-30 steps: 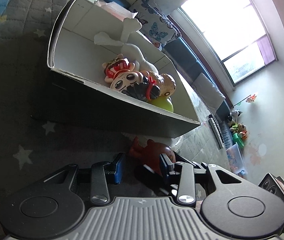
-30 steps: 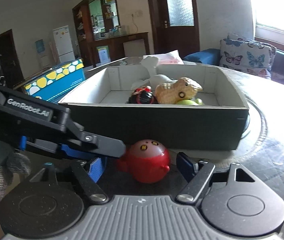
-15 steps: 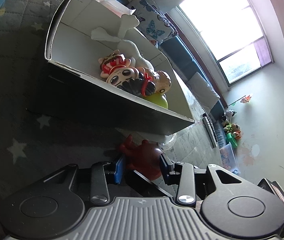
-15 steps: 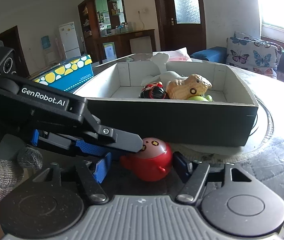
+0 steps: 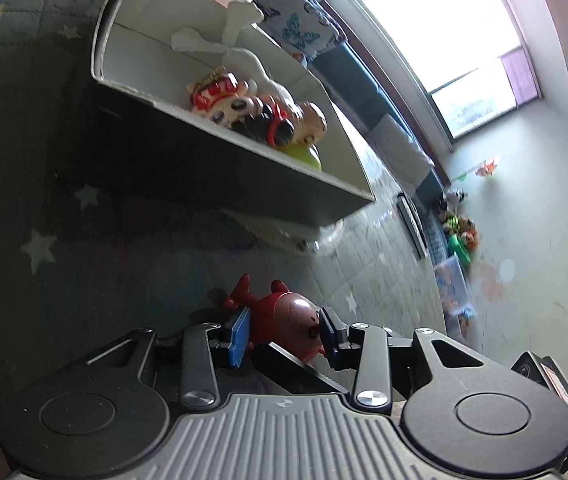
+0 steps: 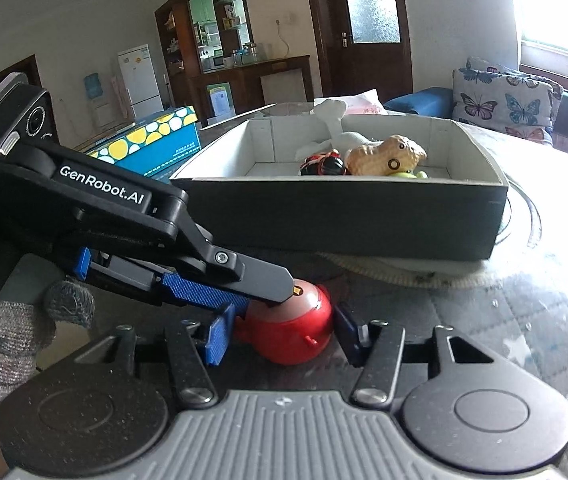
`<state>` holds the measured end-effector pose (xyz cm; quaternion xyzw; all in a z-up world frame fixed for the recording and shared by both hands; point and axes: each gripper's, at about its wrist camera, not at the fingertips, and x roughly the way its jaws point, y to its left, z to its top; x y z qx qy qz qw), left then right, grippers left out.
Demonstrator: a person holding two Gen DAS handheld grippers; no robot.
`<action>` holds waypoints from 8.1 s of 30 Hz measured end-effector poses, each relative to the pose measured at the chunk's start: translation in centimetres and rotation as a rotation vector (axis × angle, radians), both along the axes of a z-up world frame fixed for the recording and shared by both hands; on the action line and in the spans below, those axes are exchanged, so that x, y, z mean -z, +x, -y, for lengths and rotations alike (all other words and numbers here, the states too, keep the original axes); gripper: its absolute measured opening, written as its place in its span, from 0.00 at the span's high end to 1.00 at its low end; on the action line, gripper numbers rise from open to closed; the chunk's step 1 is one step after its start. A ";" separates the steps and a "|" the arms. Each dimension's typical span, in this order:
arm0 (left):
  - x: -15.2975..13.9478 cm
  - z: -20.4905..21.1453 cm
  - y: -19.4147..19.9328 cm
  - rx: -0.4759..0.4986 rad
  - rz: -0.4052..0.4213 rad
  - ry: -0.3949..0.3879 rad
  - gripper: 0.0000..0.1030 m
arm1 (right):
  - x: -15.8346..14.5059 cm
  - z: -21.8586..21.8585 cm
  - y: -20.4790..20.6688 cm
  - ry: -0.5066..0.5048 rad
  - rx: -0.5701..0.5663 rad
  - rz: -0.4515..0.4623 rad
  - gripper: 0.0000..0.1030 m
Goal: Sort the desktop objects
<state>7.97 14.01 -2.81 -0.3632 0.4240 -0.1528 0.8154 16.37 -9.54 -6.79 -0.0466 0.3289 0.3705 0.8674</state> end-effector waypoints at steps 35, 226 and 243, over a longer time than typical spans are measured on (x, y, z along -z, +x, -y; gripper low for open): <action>0.0 -1.5 -0.8 0.005 -0.030 -0.012 0.60 | 0.0 0.9 -0.7 0.052 -0.017 -0.045 0.53; -2.8 3.4 -2.1 -0.243 0.177 0.842 0.62 | -0.5 -0.5 1.4 0.008 0.240 0.040 0.00; -2.2 3.2 -0.8 -0.228 0.147 0.865 0.62 | -0.3 -1.2 2.9 0.014 0.239 0.028 0.00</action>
